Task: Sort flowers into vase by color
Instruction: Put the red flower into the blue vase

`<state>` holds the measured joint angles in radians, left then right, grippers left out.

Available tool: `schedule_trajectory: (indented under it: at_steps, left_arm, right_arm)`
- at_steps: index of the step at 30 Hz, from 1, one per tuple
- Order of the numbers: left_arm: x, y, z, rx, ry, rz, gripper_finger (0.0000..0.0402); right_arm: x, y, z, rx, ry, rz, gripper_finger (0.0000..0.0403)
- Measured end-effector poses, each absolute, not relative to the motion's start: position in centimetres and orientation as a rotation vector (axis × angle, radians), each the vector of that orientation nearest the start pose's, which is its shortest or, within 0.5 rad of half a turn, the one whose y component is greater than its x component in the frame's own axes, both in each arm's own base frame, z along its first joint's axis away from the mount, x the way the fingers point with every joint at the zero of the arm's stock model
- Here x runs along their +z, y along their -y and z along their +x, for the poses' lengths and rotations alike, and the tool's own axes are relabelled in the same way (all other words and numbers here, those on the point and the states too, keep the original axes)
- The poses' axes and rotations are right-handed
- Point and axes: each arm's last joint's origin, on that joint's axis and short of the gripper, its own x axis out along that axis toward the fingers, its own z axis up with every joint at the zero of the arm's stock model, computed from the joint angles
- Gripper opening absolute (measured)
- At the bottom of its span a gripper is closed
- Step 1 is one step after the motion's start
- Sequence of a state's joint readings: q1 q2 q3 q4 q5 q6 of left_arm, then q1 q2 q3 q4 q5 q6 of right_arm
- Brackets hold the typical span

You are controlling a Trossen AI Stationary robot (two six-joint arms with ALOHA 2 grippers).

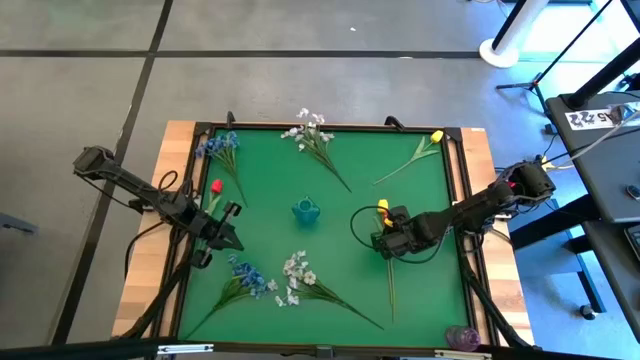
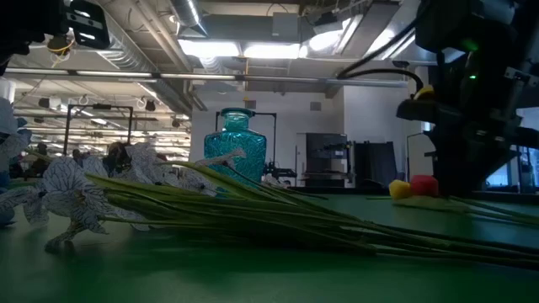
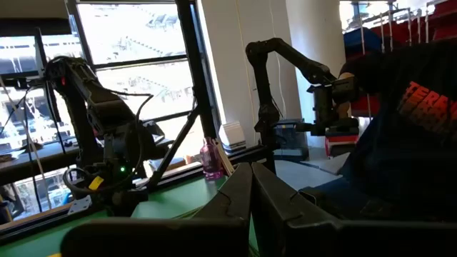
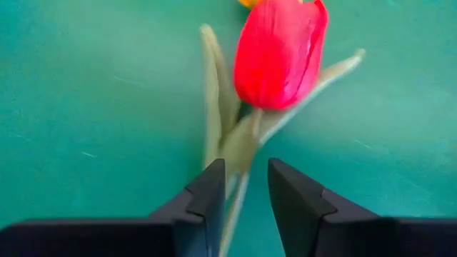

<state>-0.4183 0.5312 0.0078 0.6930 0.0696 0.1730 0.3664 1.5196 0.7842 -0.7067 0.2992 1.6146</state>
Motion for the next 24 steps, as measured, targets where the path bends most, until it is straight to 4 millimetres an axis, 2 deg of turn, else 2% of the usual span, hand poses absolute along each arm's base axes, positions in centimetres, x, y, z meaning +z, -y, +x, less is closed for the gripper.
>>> schedule_trajectory:
  at_steps: [6, 14, 20, 22, 24]
  left_arm:
    - [18.3, 5.5, 11.8, -0.472, 0.205, 0.127, 0.0001]
    - [17.8, 5.7, 12.0, -0.489, 0.145, 0.086, 0.0001]
    - [17.6, 6.4, 12.1, -0.534, 0.15, 0.123, 0.0001]
    - [17.7, 6.6, 12.1, -0.553, 0.179, 0.148, 0.0001]
    - [17.7, 6.8, 12.1, -0.57, 0.195, 0.166, 0.0001]
  right_arm:
    - [15.1, -7.8, 22.7, -0.975, -1.043, 0.846, 0.0108]
    - [14.3, -8.2, 23.5, -0.87, -1.077, 0.771, 0.0102]
    - [14.3, -8.2, 23.6, -0.858, -1.077, 0.735, 0.0041]
    - [14.8, -8.1, 23.4, -0.847, -1.088, 0.706, 0.0015]
    - [15.7, -8.2, 23.7, -0.813, -1.077, 0.704, 0.0008]
